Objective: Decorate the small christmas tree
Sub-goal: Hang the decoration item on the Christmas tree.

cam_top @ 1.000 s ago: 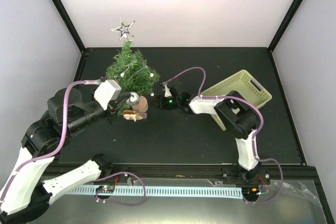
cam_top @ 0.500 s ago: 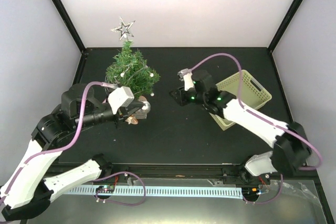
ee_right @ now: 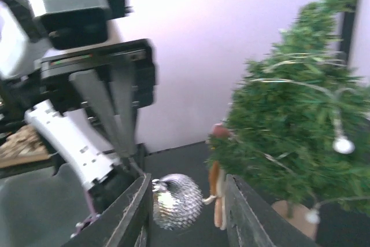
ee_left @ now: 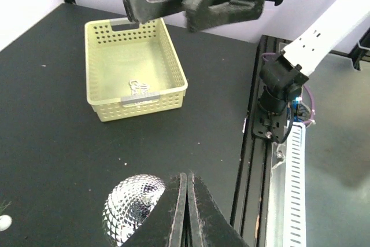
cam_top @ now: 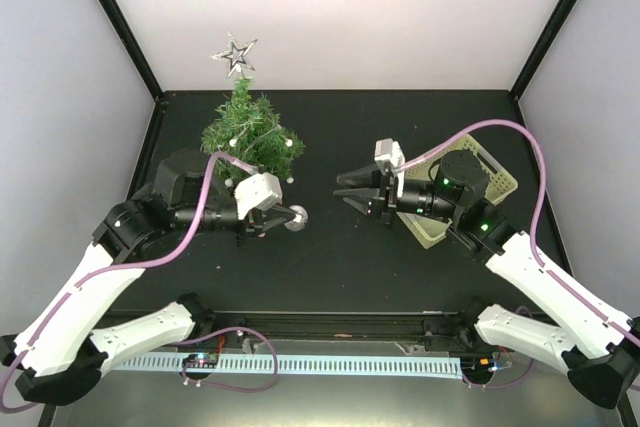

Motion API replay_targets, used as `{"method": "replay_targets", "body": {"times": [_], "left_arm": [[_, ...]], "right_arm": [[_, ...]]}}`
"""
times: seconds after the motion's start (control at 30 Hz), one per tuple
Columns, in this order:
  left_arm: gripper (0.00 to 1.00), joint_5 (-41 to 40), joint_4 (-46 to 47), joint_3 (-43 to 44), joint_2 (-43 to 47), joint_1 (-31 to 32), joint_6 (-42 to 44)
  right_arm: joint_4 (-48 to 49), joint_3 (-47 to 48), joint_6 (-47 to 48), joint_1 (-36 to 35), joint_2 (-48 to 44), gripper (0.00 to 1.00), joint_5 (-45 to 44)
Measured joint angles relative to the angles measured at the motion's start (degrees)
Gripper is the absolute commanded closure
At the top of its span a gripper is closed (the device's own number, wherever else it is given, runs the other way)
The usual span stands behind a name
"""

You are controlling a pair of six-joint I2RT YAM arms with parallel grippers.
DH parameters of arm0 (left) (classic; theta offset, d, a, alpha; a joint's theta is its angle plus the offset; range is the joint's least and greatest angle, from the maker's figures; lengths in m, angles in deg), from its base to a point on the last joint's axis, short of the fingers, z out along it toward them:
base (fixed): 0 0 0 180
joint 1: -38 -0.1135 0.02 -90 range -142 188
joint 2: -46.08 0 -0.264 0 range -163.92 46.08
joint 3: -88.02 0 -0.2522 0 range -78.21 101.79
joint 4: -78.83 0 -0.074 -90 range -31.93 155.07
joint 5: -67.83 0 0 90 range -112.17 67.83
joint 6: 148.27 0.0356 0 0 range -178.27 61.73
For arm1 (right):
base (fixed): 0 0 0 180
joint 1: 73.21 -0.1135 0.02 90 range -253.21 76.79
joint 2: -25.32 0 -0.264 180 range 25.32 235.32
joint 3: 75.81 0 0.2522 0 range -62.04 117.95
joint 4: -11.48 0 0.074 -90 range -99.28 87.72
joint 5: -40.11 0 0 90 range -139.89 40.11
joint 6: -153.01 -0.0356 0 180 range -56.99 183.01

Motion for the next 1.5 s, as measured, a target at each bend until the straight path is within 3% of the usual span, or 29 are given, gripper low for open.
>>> {"method": "replay_targets", "body": {"times": [0.13,0.27,0.37,0.6,0.8,1.27,1.4,1.5], "left_arm": [[0.98,1.9,0.2,-0.5,-1.5,0.0,0.5],[0.98,3.1,0.4,-0.7,-2.1,0.0,0.5],[0.99,3.8,0.7,-0.7,-2.3,0.0,0.6],[0.98,5.6,1.4,-0.7,-2.8,0.0,0.8],[0.99,7.2,1.7,-0.7,-3.1,0.0,1.0],[0.98,8.4,1.7,-1.1,-3.5,0.2,1.5],[0.98,8.4,1.7,-1.1,-3.5,0.2,1.7],[0.98,8.4,1.7,-1.2,-3.5,0.2,1.8]], "right_arm": [[4.8,-3.2,-1.0,-0.6,0.1,0.67,7.2],[6.1,-4.1,0.8,-2.1,0.3,0.78,10.7],[6.8,-4.7,3.1,-3.7,0.3,0.79,11.8],[6.6,-5.3,9.2,-7.6,1.0,0.84,10.4],[6.2,-5.2,12.2,-8.5,4.6,0.80,8.2],[5.9,-4.7,14.2,-9.9,7.8,0.83,7.4],[5.9,-4.7,14.2,-10.0,8.4,0.98,7.5],[6.3,-4.6,14.3,-10.2,8.7,0.99,7.5]]}}
